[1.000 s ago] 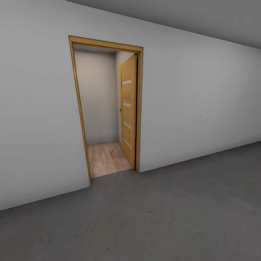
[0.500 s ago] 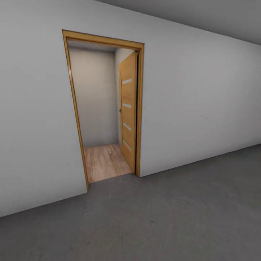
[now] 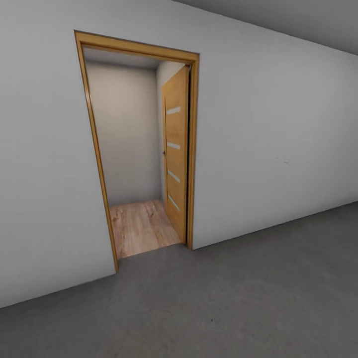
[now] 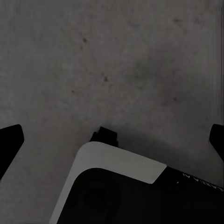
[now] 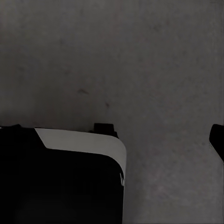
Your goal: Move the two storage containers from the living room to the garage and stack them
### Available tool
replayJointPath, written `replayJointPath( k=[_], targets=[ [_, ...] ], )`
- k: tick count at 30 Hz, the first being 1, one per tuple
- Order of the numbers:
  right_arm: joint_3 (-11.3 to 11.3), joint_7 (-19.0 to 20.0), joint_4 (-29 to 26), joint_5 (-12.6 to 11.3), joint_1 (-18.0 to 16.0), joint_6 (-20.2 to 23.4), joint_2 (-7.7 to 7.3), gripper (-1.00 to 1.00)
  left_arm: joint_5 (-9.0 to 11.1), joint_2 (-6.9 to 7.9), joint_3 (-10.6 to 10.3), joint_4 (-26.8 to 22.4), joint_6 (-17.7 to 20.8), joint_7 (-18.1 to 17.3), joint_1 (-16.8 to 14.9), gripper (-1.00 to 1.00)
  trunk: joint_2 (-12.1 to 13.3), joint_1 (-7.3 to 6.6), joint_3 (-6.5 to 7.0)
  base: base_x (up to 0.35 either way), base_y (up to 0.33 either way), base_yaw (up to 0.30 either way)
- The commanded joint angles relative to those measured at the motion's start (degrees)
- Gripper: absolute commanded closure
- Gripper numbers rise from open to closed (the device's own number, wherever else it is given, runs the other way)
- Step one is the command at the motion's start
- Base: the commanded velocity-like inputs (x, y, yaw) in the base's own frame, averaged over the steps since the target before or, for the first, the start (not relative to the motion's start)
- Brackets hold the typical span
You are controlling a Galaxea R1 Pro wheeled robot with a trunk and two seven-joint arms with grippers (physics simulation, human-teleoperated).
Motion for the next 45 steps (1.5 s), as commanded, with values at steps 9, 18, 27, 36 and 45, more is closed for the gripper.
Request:
replayJointPath(
  k=[9,18,27,36,45],
  targets=[
    [0.72,-0.35,0.21,-0.32,-0.08,-0.34,0.02,-1.0,0.02,-0.01,0.43,0.04,-0.2,0.02,-0.04,-1.0,-0.04,0.04,-0.07,0.32,0.0,0.0],
    [0.86,-0.37,0.21,-0.31,-0.08,-0.28,-0.02,-1.0,0.1,-0.01,0.43,0.04,-0.02,0.05,-0.04,-1.0,-0.04,0.04,-0.07,0.32,0.0,0.0],
    [0.92,-0.51,0.21,-0.31,-0.08,-0.25,0.02,-1.0,0.11,-0.01,0.43,0.04,0.11,0.04,-0.04,-1.0,-0.04,0.04,-0.07,0.32,0.0,0.0],
    [0.59,-0.62,0.21,-0.69,-0.08,-0.09,0.19,-1.0,0.16,-0.01,0.43,0.04,-0.02,0.07,-0.04,-1.0,-0.04,0.04,-0.07,0.32,0.0,0.0],
    [0.67,-0.4,0.21,-0.39,-0.08,-0.15,0.14,-1.0,0.11,-0.01,0.43,0.04,-0.07,0.07,-0.04,-1.0,-0.04,0.04,-0.07,0.32,0.0,0.0]
  ],
)
